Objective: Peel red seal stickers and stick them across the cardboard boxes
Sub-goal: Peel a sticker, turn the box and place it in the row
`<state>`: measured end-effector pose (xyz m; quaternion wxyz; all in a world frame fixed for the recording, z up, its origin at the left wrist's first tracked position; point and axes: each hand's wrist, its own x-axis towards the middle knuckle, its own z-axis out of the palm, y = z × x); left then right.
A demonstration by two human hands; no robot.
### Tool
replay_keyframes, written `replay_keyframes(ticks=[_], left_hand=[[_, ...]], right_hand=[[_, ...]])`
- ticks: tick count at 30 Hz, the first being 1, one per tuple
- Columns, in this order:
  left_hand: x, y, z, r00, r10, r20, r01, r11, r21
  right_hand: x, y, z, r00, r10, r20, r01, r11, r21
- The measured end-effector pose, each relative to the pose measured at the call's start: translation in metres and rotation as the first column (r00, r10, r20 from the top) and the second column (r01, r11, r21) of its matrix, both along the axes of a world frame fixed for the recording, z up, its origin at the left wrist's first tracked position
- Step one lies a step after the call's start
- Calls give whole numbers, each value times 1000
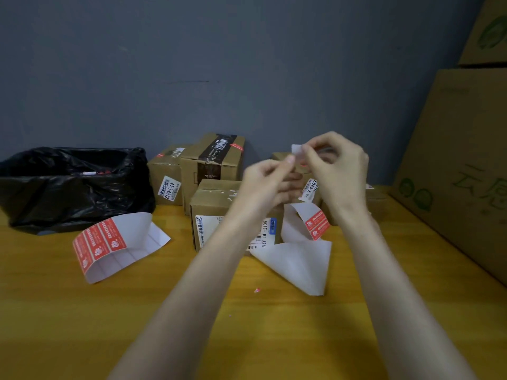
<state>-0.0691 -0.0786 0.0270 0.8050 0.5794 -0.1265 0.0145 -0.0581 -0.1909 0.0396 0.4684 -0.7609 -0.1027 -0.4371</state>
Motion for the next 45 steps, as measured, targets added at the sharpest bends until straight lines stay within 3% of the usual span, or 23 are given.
replay_keyframes(ticks=[5, 10, 14, 18, 27, 31, 35, 38, 45], left_hand=[[8, 29, 5, 996, -49, -81, 40, 992, -118], [12, 49, 6, 997, -27, -74, 23, 999, -49], [12, 60, 7, 996, 64, -58, -57, 993, 104], [14, 66, 4, 992, 126, -21, -118, 964, 239], [23, 83, 7, 971, 228, 75, -240, 901, 362], [25, 93, 8, 975, 197, 103, -222, 856, 467], [26, 97, 9, 973, 180, 143, -229, 811, 538], [27, 99, 9, 974, 168, 153, -226, 781, 583], [30, 101, 7, 937, 200, 286, -347, 613, 709]], right_hand=[[-3, 25, -11, 989, 67, 133, -46, 987, -154], [-3, 36, -21, 986, 110, 124, -81, 972, -222], [-1, 39, -24, 989, 140, 38, -126, 956, -264], [1, 41, -27, 985, 166, -44, -172, 958, -231], [-1, 36, -15, 967, 193, -166, -228, 948, -224], [11, 36, -1, 981, 126, -145, -142, 984, -107], [21, 40, 8, 958, 111, -265, -150, 980, -130], [21, 42, 3, 960, 129, -248, -151, 986, -74], [18, 36, 1, 918, 210, -337, -217, 976, 16]])
